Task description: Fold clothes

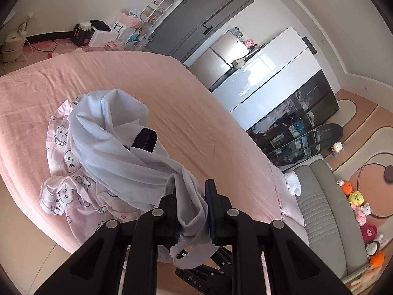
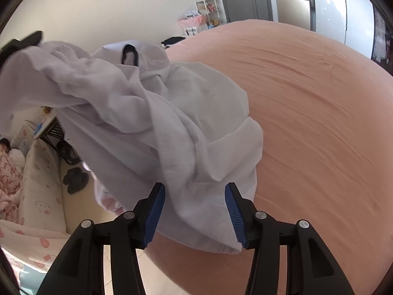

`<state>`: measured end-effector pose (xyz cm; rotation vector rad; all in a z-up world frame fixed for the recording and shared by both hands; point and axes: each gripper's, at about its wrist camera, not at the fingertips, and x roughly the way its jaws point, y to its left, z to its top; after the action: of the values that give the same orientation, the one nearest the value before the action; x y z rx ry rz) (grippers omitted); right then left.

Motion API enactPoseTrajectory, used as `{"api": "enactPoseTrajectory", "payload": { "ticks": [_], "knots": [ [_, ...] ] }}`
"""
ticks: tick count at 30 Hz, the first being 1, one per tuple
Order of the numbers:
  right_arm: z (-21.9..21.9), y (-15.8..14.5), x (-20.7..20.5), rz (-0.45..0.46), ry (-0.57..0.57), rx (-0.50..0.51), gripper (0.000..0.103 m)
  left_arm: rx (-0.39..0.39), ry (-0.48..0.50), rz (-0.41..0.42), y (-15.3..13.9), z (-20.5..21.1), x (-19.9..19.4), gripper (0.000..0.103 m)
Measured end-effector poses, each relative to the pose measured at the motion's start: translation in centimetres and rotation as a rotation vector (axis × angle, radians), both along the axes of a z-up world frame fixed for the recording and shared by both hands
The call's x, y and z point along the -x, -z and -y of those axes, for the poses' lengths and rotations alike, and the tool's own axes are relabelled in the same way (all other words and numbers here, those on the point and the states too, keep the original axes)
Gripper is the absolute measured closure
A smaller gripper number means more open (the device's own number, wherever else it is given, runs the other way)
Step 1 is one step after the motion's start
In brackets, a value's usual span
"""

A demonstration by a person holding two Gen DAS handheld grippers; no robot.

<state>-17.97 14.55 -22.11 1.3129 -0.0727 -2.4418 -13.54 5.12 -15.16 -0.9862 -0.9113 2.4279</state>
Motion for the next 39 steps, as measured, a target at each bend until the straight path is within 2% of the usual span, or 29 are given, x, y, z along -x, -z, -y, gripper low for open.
{"api": "enactPoseTrajectory", "payload": {
  "ticks": [5, 12, 13, 14, 16, 17, 29, 39],
  "knots": [
    [-0.3, 1.7, 1.6, 0.036, 0.067, -0.032, 0.053, -0.002, 0.005, 0.006, 0.2, -0.8, 0.5, 0.088],
    [-1.9, 2.3, 3.1, 0.072, 0.137, 0.08, 0.054, -0.006, -0.004, 0.006, 0.2, -0.8, 0.4, 0.088],
    [-2.1, 2.1, 3.0, 0.065, 0.137, 0.095, 0.062, -0.007, -0.006, 0.007, 0.1, -0.7, 0.4, 0.088],
    [-2.3, 2.0, 2.9, 0.059, 0.138, 0.109, 0.079, -0.007, -0.008, 0.008, 0.1, -0.7, 0.4, 0.088],
    [-2.3, 1.5, 2.7, 0.045, 0.138, 0.098, 0.091, -0.002, -0.013, 0.008, 0.0, -0.7, 0.2, 0.088],
    [-2.3, 1.2, 2.6, 0.036, 0.138, 0.091, 0.093, 0.002, -0.016, 0.007, 0.0, -0.7, 0.2, 0.088],
    [-5.8, -3.1, 1.5, -0.07, 0.197, 0.149, 0.095, 0.014, -0.023, -0.04, -2.3, -1.4, -0.9, 0.088],
    [-7.8, -5.9, 0.6, -0.159, 0.236, 0.135, 0.096, 0.02, -0.003, -0.071, -3.8, -2.5, -1.2, 0.088]
  ]
}}
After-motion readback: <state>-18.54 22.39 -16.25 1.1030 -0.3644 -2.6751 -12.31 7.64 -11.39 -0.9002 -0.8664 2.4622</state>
